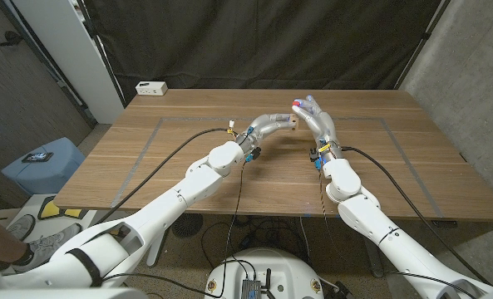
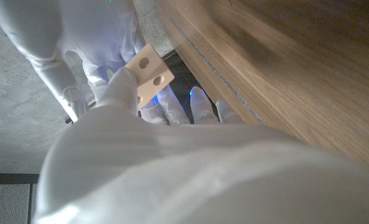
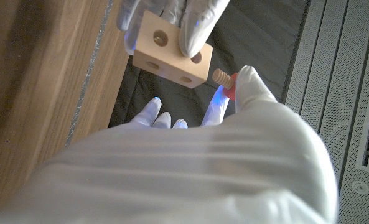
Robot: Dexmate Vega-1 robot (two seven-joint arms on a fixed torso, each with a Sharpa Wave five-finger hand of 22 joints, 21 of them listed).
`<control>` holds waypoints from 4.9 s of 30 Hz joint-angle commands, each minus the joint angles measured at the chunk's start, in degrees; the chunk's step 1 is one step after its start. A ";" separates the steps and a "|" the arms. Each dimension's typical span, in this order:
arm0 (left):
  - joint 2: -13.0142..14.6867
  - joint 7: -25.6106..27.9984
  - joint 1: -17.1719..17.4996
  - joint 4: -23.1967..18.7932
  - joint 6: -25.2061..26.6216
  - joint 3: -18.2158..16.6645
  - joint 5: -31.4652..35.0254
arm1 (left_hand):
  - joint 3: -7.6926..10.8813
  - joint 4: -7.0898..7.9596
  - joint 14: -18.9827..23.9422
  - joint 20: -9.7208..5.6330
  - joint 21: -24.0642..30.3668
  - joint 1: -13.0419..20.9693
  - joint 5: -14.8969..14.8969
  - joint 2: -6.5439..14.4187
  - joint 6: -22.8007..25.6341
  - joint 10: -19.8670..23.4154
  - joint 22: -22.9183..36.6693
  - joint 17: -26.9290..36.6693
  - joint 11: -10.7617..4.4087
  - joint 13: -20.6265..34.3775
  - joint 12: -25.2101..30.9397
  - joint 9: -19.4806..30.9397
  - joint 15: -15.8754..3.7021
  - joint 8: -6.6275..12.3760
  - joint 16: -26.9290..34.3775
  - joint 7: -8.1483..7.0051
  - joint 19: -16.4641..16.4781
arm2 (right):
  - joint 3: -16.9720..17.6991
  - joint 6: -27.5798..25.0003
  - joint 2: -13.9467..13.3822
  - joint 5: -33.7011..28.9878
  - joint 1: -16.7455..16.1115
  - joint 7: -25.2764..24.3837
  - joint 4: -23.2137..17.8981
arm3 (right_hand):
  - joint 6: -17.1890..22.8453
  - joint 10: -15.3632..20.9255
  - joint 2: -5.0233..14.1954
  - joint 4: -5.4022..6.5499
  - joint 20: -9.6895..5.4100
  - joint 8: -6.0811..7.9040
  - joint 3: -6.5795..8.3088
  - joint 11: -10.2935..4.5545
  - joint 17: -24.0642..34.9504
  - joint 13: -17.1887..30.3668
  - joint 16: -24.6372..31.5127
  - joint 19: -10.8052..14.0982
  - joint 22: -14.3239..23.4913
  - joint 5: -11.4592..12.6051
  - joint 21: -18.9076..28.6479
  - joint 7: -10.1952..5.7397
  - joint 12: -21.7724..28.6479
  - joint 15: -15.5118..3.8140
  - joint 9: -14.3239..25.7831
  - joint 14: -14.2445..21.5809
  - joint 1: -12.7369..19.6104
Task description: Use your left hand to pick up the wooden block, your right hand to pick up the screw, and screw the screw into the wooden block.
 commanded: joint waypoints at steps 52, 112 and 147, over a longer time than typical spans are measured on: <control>-1.83 -1.62 -2.06 3.63 -1.06 0.78 -0.02 | 0.36 0.01 0.15 0.58 0.34 0.13 0.28 0.25 0.53 -0.24 0.09 0.17 -0.09 0.18 0.28 0.13 -3.10 0.36 0.46 -0.05 -0.06 | 0.30 1.05 0.03 1.75 0.69 1.73 2.66 | 0.47 -0.23 0.81 0.25 -0.10 0.61 -0.55 -0.17 0.11 0.12 0.46 -0.14 0.25 0.08 0.21 0.02 0.22 -0.06 0.16 -0.09 -0.39; -1.17 -2.01 -1.42 2.36 -1.04 0.80 -0.08 | 0.44 0.04 0.12 0.58 0.35 0.11 0.30 0.35 0.43 -0.25 0.09 0.13 -0.10 0.15 0.30 0.13 -3.09 0.34 0.47 0.07 -0.05 | 0.47 2.36 -0.35 1.52 0.21 1.99 3.11 | 0.76 -0.34 1.10 0.25 -0.14 1.04 -0.94 -0.32 0.13 0.12 0.51 -0.11 0.25 0.15 0.24 0.19 0.24 -0.09 0.16 -0.14 -0.87; -1.00 -2.32 -1.22 1.76 -0.91 0.98 -0.01 | 0.31 0.04 0.17 0.44 0.40 0.12 0.27 0.23 0.50 -0.25 0.09 0.15 -0.12 0.12 0.31 0.13 -3.11 0.37 0.56 0.04 0.10 | 1.02 3.48 -0.69 2.32 -0.65 2.96 3.18 | 1.04 -0.85 1.23 0.39 -0.16 1.34 -1.29 -0.64 0.18 0.12 0.50 -0.11 0.25 0.19 0.26 0.36 0.10 -0.09 0.14 -0.30 -1.51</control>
